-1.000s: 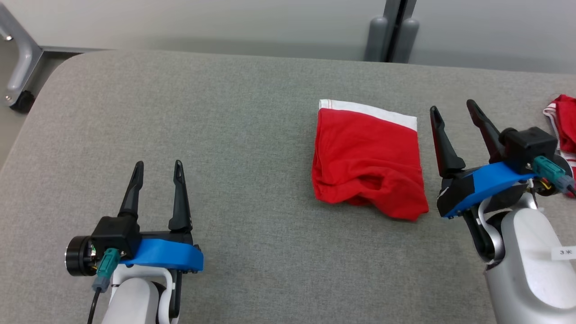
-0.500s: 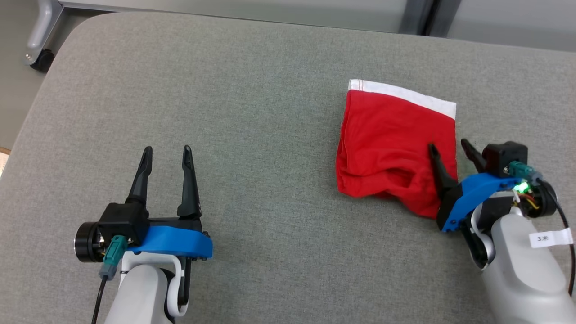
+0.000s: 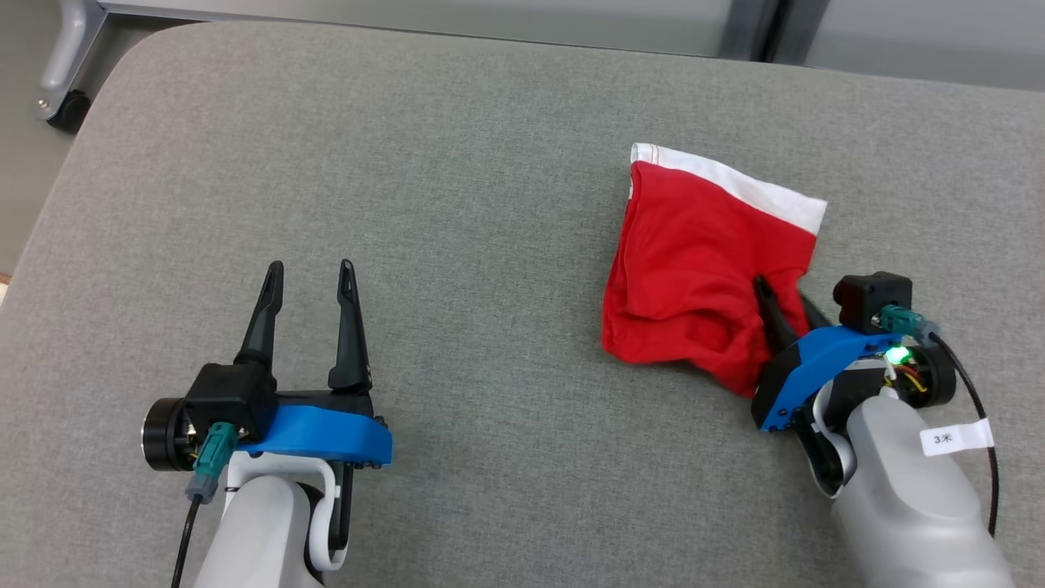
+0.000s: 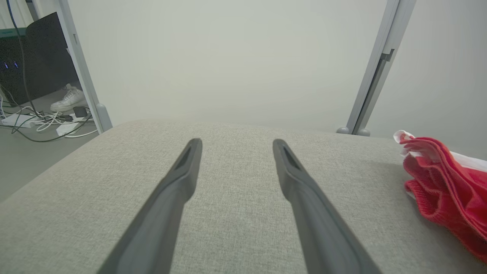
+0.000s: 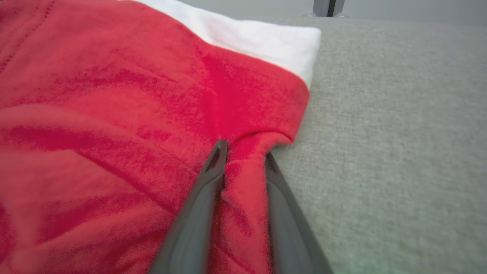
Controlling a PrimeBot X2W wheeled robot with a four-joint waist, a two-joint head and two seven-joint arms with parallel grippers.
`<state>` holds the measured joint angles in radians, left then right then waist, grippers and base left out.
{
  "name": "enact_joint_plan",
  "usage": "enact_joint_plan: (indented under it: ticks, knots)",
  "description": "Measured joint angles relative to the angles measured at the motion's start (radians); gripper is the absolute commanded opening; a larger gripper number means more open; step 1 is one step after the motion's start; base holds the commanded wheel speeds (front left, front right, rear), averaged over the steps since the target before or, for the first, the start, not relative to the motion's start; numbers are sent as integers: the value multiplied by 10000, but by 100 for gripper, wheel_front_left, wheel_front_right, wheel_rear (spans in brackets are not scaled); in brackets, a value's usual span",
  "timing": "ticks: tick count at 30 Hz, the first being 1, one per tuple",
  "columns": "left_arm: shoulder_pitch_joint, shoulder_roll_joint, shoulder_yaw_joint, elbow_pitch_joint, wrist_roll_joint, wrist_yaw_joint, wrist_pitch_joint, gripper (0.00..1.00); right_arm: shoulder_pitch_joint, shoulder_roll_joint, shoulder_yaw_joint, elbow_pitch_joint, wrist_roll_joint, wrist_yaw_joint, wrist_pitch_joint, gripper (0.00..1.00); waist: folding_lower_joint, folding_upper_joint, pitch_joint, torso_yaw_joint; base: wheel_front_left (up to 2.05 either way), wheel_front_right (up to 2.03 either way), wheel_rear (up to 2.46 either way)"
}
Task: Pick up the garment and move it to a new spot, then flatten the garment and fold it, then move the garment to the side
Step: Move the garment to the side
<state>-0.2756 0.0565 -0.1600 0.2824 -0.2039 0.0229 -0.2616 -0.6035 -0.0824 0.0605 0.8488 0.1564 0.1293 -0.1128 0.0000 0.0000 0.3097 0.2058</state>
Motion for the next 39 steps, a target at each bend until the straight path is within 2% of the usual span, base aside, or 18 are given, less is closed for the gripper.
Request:
enact_joint_plan:
  ticks: [3,7,20,28,34,39]
  knots:
    - [1,-4,17,12,0,-31,0,100,3,52,157,44,153,6,-320,0,0,0,-41,-118,0,0,0]
    - [7,-10,54,0,0,-54,0,100,142,-182,426,-113,393,15,-688,0,0,0,-38,-399,0,0,0]
    - [-438,-23,102,-198,186,-153,-2,100,799,-2142,596,-2134,1087,13,-727,0,0,0,546,-2006,0,0,0]
    - [-830,-29,-44,-211,267,-230,-2,100,383,-2986,750,-3296,1177,13,-134,0,1,0,848,-2160,0,0,0]
    - [-954,-10,46,-476,345,-234,-2,100,-471,-4195,1139,-3954,1156,13,692,0,0,0,1279,-2191,0,0,0]
    - [-1096,-10,50,-723,401,-234,-2,100,-812,-5668,997,-4489,1361,15,1419,0,1,0,1747,-2192,0,0,0]
